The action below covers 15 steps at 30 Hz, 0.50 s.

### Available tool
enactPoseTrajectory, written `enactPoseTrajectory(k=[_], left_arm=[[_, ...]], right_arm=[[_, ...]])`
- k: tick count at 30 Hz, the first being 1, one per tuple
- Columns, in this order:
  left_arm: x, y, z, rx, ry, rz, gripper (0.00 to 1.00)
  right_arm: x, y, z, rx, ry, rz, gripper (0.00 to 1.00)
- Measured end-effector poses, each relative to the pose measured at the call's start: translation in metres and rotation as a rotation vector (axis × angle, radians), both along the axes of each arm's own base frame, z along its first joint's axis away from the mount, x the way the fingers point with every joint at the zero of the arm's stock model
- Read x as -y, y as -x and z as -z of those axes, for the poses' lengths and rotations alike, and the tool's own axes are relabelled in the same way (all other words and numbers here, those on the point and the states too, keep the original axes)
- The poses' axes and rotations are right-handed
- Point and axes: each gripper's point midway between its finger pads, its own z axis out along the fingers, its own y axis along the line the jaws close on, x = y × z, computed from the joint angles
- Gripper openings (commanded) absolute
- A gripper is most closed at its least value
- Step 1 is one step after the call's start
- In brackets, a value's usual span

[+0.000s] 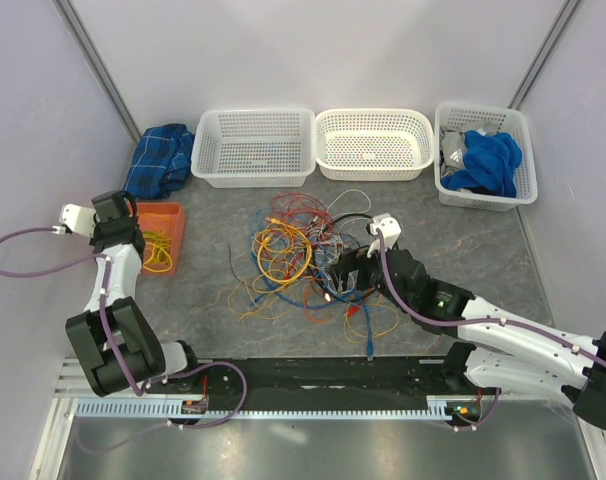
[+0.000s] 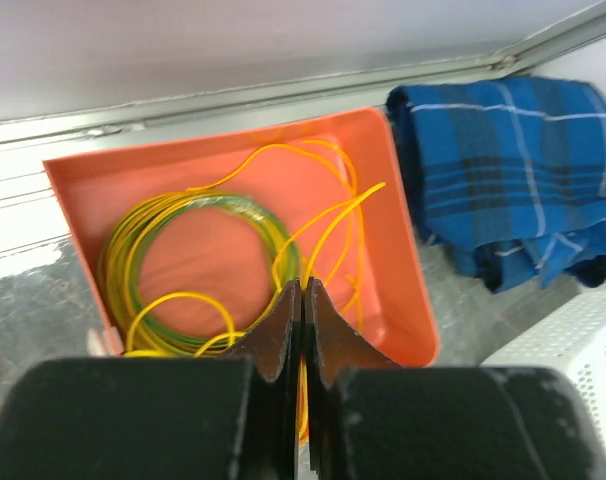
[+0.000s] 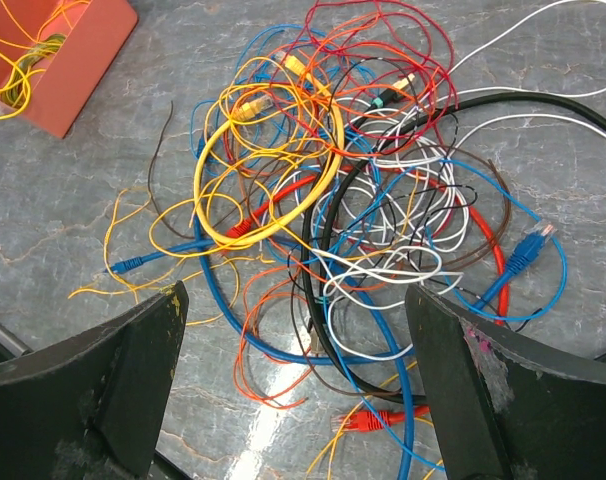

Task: Untangle the cables

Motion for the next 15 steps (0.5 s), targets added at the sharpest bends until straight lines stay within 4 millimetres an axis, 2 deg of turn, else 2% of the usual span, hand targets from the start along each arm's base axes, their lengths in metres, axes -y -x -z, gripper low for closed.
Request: enactPoseTrajectory(k=[1, 2, 3, 4, 6, 7, 12, 15], left_arm=[[0.001, 0.002, 0.004, -0.01, 0.004, -0.001, 0.45], [0.001, 0.003, 0.005, -0.014, 0.006, -0.002, 0.56], [0.001, 0.004, 0.006, -0.018, 0.01, -0.004, 0.65], [0.002, 0.004, 0.006, -0.019, 0.016, -0.006, 0.78], [0.002, 0.002, 0.004, -0.02, 0.029, -0.006, 0.87], [0.003, 0.0, 0.002, -0.02, 0.035, -0.002, 0.99], [0.01, -0.004, -0.01, -0.004, 0.055, 0.022, 0.99], [0.025, -0.004, -0.022, 0.011, 0.052, 0.061, 0.99]], right_arm=[[0.0, 0.0, 0.0, 0.0, -0.002, -0.002, 0.98], [-0.001, 0.001, 0.0, 0.0, -0.003, -0.004, 0.98], [-0.001, 0.001, -0.001, 0.002, -0.005, -0.005, 0.98], [-0.001, 0.001, -0.002, 0.004, -0.01, -0.005, 0.98], [0.0, 0.001, -0.005, 0.009, -0.017, -0.005, 0.98], [0.0, 0.001, -0.005, 0.011, -0.02, -0.005, 0.98], [0.001, 0.002, -0.007, 0.017, -0.029, -0.005, 0.98], [-0.001, 0.001, -0.008, 0.019, -0.038, -0.007, 0.98]])
